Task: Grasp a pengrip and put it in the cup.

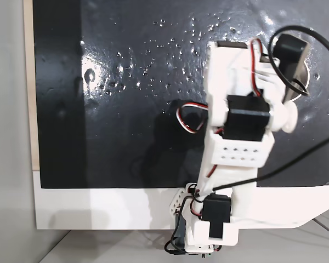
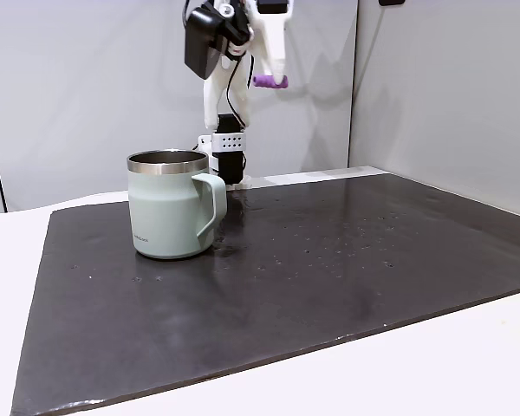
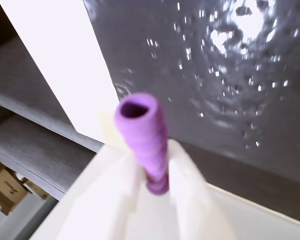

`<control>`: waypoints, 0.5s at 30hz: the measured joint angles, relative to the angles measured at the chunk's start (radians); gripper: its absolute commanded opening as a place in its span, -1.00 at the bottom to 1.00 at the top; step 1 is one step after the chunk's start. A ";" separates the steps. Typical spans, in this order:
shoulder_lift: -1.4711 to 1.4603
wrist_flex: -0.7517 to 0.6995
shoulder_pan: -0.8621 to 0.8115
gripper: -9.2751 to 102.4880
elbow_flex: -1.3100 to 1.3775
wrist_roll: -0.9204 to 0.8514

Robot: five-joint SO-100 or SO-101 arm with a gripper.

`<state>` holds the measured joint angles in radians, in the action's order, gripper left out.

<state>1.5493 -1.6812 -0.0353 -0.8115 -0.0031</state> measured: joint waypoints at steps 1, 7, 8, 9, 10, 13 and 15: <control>0.020 0.000 -0.029 -0.83 -0.017 -0.018; 0.098 -0.002 -0.212 -0.83 -0.100 -0.115; 0.100 -0.002 -0.241 -0.83 -0.103 -0.129; 0.101 -0.002 -0.265 -0.83 -0.104 -0.141; 0.101 -0.002 -0.288 -0.83 -0.107 -0.152; 0.101 -0.002 -0.337 -0.83 -0.117 -0.181; 0.101 -0.002 -0.364 -0.83 -0.117 -0.202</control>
<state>1.6506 -1.6828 -0.3988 -0.9281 -0.2056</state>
